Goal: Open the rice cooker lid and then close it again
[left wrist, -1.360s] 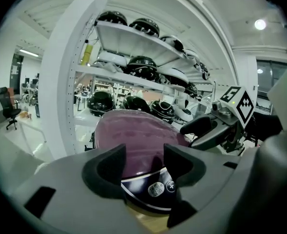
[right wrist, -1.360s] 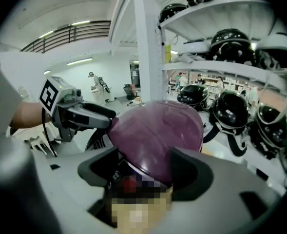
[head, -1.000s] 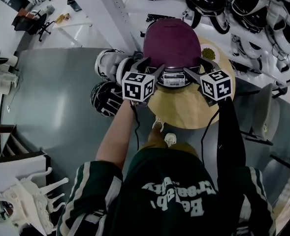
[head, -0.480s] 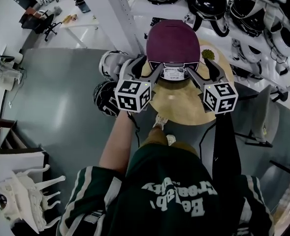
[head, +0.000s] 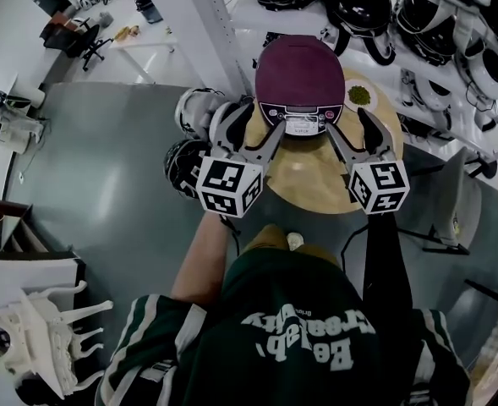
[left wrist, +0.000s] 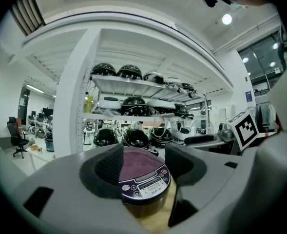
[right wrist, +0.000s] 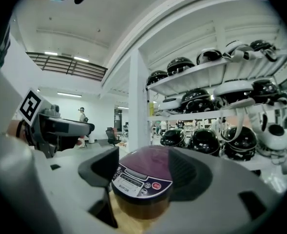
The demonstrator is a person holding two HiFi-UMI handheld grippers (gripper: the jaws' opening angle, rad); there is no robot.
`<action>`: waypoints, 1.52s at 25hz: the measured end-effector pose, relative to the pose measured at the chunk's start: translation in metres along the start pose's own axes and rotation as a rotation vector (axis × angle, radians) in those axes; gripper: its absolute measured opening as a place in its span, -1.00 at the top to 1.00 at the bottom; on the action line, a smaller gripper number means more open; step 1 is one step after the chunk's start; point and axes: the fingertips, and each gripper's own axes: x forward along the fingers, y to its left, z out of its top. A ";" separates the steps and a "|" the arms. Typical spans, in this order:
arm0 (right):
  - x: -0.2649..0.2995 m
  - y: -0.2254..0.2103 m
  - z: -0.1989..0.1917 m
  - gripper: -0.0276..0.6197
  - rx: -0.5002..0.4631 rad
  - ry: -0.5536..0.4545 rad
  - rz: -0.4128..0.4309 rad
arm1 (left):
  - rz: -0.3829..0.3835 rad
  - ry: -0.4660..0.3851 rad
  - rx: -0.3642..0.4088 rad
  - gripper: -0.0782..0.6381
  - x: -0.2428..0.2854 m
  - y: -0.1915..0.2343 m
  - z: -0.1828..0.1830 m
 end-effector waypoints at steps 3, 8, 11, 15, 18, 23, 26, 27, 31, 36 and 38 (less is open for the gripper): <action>0.004 0.003 -0.006 -0.08 -0.014 0.019 0.015 | -0.008 -0.003 -0.018 0.06 -0.001 0.000 -0.002; 0.006 0.006 -0.003 -0.07 -0.026 0.023 0.022 | -0.044 0.021 0.007 0.20 0.001 -0.006 -0.008; 0.005 0.005 -0.003 0.24 -0.041 0.023 0.013 | -0.028 0.037 0.043 0.32 0.004 -0.003 -0.009; 0.002 0.004 -0.001 0.91 -0.071 0.021 -0.007 | 0.030 0.040 0.102 0.78 0.004 0.006 -0.008; -0.003 0.007 0.006 0.91 -0.071 -0.005 0.022 | 0.029 0.019 0.091 0.78 0.003 0.006 -0.002; -0.007 0.004 0.011 0.91 -0.111 -0.020 -0.003 | 0.026 0.003 0.095 0.78 0.002 0.002 0.001; -0.009 0.001 0.011 0.91 -0.105 -0.027 -0.012 | 0.023 -0.012 0.107 0.78 0.001 -0.003 0.002; -0.010 0.001 0.011 0.91 -0.104 -0.029 -0.015 | 0.025 -0.017 0.110 0.78 0.000 -0.004 0.003; -0.013 -0.001 0.010 0.91 -0.100 -0.030 -0.019 | 0.031 -0.021 0.102 0.78 0.000 -0.004 0.005; -0.015 -0.003 0.010 0.91 -0.090 -0.030 -0.022 | 0.018 -0.015 0.089 0.78 0.002 -0.008 0.002; -0.016 -0.004 0.010 0.91 -0.089 -0.027 -0.025 | 0.017 -0.016 0.095 0.78 0.002 -0.010 0.003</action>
